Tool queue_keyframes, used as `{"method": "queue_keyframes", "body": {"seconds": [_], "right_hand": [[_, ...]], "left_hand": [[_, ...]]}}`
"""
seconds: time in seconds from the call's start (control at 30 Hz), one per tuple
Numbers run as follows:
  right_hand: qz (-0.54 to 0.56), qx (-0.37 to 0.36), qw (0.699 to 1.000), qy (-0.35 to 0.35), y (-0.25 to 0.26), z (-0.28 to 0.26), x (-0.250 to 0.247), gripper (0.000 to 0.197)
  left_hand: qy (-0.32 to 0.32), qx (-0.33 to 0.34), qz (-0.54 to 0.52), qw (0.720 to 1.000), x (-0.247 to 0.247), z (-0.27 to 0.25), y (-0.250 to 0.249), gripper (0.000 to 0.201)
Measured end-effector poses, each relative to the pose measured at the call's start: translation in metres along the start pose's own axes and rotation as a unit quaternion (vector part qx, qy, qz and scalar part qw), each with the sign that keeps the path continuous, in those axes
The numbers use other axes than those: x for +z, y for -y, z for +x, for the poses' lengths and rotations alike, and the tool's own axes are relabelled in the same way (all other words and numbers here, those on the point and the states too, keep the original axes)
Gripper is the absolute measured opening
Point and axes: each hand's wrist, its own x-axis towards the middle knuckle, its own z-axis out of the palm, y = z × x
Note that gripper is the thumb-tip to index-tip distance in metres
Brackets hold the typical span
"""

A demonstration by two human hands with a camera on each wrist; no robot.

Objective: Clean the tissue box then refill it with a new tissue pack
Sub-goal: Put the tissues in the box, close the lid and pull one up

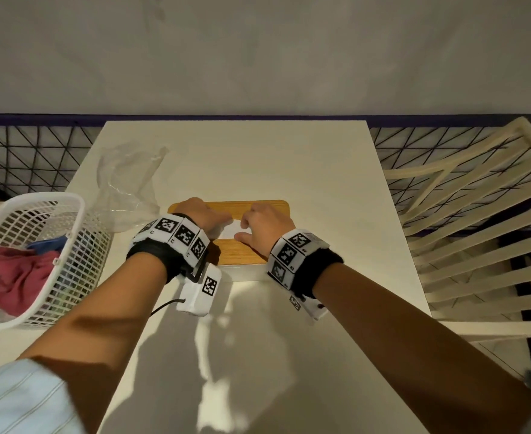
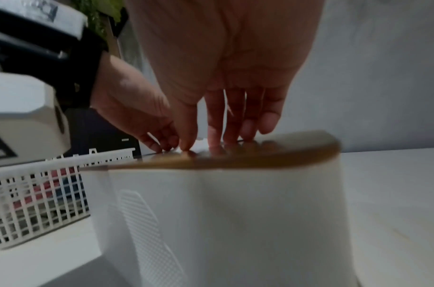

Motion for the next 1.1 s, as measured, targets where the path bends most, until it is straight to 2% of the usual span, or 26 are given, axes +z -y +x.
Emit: {"method": "queue_keyframes", "body": {"seconds": [0.2, 0.27, 0.33, 0.43, 0.5, 0.57, 0.67, 0.77, 0.9, 0.97, 1.03, 1.1], "right_hand": [[0.02, -0.003, 0.999, -0.03, 0.012, 0.01, 0.0, 0.033], [0.003, -0.014, 1.0, -0.021, 0.015, 0.013, 0.0, 0.026], [0.032, -0.014, 0.999, -0.004, 0.017, 0.018, -0.001, 0.021], [0.129, 0.047, 0.99, -0.004, 0.01, 0.025, -0.008, 0.017], [0.125, 0.084, 0.988, -0.031, 0.006, 0.028, -0.01, 0.016], [0.127, 0.074, 0.989, -0.021, 0.008, 0.03, -0.008, 0.017], [0.181, 0.063, 0.981, -0.016, 0.013, 0.031, -0.005, 0.02], [0.223, 0.131, 0.964, -0.067, 0.008, 0.035, -0.007, 0.021], [0.24, 0.165, 0.953, -0.084, 0.008, 0.04, -0.005, 0.017], [0.248, 0.173, 0.949, -0.092, 0.009, 0.041, -0.005, 0.015], [0.253, 0.171, 0.947, -0.099, 0.01, 0.04, -0.004, 0.012], [0.241, 0.156, 0.952, -0.108, 0.01, 0.036, -0.005, 0.004]], "left_hand": [[0.017, 0.013, -0.024, 0.999, -0.001, 0.007, 0.004, 0.035], [0.024, 0.025, -0.024, 0.999, -0.002, 0.006, 0.005, 0.036], [0.03, 0.044, -0.031, 0.998, -0.004, 0.006, 0.01, 0.031], [0.016, 0.11, -0.046, 0.993, -0.007, 0.006, 0.021, 0.012], [0.002, 0.155, -0.054, 0.986, -0.009, 0.006, 0.031, 0.02], [-0.003, 0.202, -0.044, 0.978, -0.008, 0.006, 0.04, 0.029], [-0.026, 0.244, -0.011, 0.969, -0.003, 0.006, 0.049, 0.027], [-0.053, 0.255, 0.027, 0.965, 0.002, 0.004, 0.051, 0.026], [-0.067, 0.227, 0.114, 0.965, 0.008, 0.0, 0.041, 0.04], [-0.067, 0.217, 0.135, 0.964, 0.012, -0.001, 0.033, 0.041], [-0.067, 0.219, 0.147, 0.962, 0.016, -0.002, 0.027, 0.034], [-0.062, 0.232, 0.14, 0.961, 0.015, -0.004, 0.024, 0.019]]}}
